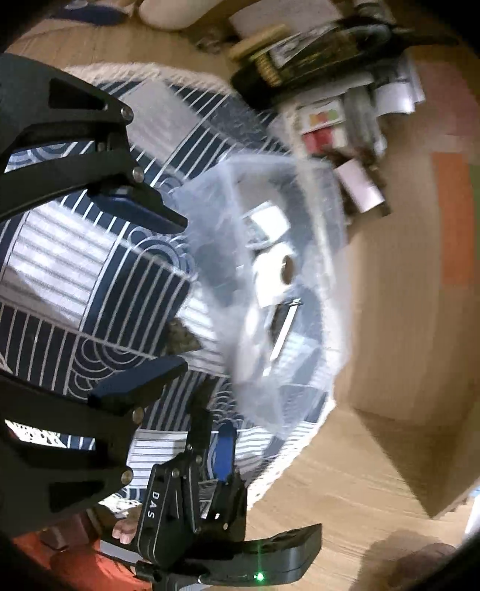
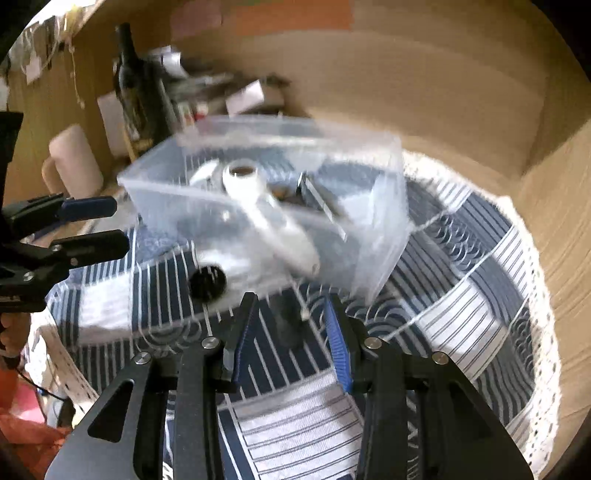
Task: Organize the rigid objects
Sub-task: 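Grasp the black pyramid piece with the left tool while the right tool grasps a small black piece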
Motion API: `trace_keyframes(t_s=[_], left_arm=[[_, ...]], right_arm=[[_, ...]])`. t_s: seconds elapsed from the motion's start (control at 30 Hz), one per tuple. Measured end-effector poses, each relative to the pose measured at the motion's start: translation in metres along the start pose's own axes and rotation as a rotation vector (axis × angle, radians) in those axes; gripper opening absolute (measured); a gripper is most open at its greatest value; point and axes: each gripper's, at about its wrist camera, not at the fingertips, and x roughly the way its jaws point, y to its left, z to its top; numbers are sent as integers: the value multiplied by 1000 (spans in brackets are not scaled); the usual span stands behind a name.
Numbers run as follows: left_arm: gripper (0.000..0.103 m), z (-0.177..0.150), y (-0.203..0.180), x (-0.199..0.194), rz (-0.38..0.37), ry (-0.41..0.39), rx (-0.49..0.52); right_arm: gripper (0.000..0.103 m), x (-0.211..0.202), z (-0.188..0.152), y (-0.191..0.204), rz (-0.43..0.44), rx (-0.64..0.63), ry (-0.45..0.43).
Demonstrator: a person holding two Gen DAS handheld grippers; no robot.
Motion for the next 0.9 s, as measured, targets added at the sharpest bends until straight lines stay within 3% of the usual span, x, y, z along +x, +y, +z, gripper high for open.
trace_keyframes(t_s=[0.3, 0.4, 0.5, 0.67, 0.9], left_arm=[[68, 2, -18, 36, -37, 95, 21], [68, 5, -26, 45, -42, 104, 41], [67, 9, -34, 56, -37, 119, 58], [35, 8, -46, 70, -30, 130, 100], [35, 6, -44, 59, -25, 89, 88]], right_arm=[[33, 36, -2, 0, 8, -22, 90], [25, 35, -4, 1, 5, -29, 74], [25, 32, -7, -2, 7, -22, 67], [25, 20, -11, -10, 6, 8, 37], [25, -2, -8, -12, 3, 32, -29]])
